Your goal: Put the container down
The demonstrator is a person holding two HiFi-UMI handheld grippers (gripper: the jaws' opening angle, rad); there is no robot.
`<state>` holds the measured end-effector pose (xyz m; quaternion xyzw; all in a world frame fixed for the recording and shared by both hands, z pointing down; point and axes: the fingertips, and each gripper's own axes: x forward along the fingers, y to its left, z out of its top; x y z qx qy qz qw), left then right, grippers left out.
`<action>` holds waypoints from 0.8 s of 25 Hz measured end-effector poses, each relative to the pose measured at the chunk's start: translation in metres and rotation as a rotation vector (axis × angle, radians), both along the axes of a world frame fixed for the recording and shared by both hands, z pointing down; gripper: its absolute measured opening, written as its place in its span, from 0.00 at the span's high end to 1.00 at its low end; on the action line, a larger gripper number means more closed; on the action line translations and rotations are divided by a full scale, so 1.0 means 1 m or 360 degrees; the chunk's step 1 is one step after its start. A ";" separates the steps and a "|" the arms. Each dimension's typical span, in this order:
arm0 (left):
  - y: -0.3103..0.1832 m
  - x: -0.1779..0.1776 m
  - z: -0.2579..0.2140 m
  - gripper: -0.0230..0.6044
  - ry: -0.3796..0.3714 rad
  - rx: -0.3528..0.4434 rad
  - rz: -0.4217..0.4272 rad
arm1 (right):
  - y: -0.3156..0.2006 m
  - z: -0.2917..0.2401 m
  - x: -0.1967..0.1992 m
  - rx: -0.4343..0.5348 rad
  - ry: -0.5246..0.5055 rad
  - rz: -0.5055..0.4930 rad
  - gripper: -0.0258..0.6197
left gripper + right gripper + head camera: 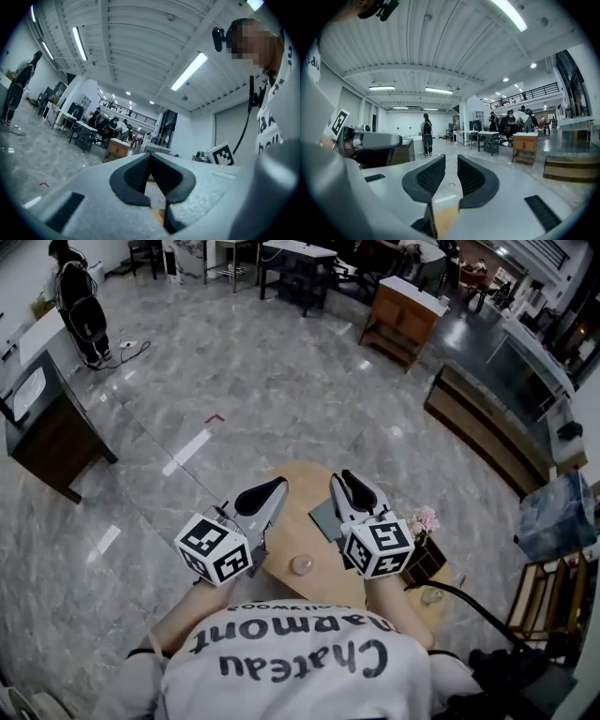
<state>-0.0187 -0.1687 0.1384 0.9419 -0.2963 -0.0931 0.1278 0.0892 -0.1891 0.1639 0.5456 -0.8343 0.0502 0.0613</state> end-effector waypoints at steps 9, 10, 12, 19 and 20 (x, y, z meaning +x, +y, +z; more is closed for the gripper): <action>0.003 0.000 -0.056 0.94 -0.0021 0.0193 0.0055 | 0.006 -0.076 0.007 0.0188 -0.0081 0.0028 0.86; 0.003 -0.002 -0.063 0.94 -0.0017 0.0219 0.0059 | 0.007 -0.084 0.006 0.0219 -0.0088 0.0032 0.86; 0.005 -0.005 -0.074 0.94 -0.0010 0.0259 0.0069 | 0.013 -0.100 0.005 0.0283 -0.0107 0.0036 0.86; 0.016 -0.013 -0.093 0.94 0.0003 0.0329 0.0083 | 0.040 -0.134 0.006 0.0426 -0.0180 0.0009 0.92; 0.016 -0.013 -0.093 0.94 0.0004 0.0327 0.0085 | 0.042 -0.135 0.007 0.0435 -0.0178 0.0014 0.92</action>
